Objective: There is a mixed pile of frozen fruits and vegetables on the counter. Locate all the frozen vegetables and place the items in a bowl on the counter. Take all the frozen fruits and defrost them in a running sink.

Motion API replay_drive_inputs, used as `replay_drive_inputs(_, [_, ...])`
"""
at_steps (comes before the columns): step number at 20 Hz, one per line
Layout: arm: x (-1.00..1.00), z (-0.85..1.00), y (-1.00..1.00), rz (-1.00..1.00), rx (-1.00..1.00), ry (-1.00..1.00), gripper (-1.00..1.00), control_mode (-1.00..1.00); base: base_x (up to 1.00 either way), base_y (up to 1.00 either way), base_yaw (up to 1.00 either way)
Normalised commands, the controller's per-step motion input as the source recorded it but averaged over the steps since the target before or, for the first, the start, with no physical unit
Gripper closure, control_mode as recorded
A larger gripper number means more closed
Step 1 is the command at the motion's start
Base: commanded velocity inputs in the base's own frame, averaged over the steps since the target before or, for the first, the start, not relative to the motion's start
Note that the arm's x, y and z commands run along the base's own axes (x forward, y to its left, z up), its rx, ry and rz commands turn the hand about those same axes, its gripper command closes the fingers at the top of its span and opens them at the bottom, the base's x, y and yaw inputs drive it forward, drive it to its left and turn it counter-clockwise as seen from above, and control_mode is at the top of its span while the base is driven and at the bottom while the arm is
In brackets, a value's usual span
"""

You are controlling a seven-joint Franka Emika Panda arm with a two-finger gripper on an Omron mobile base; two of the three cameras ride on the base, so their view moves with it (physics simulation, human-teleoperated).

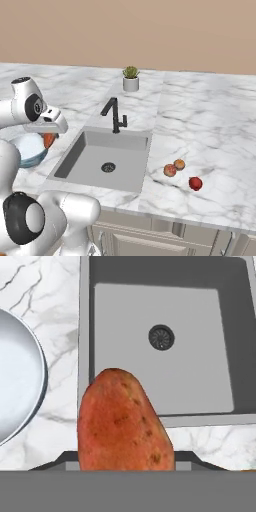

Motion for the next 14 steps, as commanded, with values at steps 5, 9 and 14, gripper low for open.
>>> replay_drive_inputs(5, [0.19, -0.03, 0.75, 0.00, -0.03, 0.26, 1.00, -1.00, 0.00, 0.00, 0.00])
replay_drive_inputs(9, [0.23, -0.13, 0.74, 0.00, -0.03, 0.22, 1.00, -1.00, 0.00, 0.00, 0.00])
replay_drive_inputs(14, [0.22, -0.31, 0.73, 0.00, 0.00, 0.06, 1.00, -1.00, 0.00, 0.00, 0.00])
